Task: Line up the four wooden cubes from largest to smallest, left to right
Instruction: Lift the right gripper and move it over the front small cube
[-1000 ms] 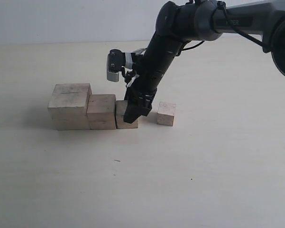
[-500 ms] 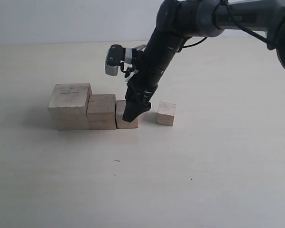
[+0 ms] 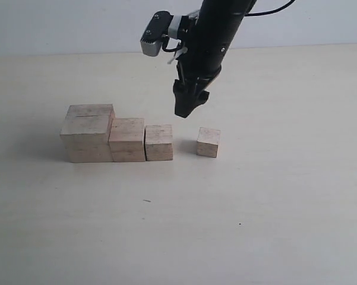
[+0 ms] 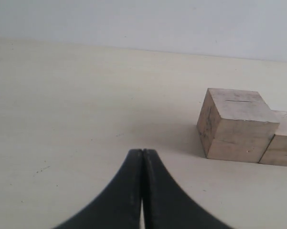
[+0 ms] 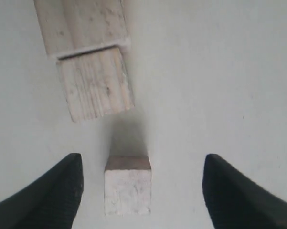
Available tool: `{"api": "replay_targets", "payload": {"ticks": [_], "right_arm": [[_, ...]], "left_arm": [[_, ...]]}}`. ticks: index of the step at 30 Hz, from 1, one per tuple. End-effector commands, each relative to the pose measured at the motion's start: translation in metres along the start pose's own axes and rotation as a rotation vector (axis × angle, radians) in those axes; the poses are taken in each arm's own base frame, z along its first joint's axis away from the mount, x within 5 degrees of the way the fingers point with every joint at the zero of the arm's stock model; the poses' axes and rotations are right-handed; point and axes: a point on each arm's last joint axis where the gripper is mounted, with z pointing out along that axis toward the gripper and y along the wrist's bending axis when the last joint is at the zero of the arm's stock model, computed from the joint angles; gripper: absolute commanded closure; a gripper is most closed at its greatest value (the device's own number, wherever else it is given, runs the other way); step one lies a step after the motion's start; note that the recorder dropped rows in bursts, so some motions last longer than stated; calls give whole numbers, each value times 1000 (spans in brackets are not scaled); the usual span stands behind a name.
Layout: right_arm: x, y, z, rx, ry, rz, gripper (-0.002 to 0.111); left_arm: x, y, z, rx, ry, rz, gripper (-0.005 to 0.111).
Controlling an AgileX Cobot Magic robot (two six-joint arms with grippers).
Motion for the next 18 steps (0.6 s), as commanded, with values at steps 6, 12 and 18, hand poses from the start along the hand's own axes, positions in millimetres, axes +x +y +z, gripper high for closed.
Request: {"api": "replay_targets", "payload": {"ticks": [6,12,18], "right_arm": [[21,-16,-10,23,37,115,42],[29,-10,2,-34,53,132,42],[45,-2,20,-71,137,132,42]], "left_arm": [[-1,0,0,8,-12,0,107],[-1,0,0,8,-12,0,107],[-1,0,0,8,-12,0,107]]}}
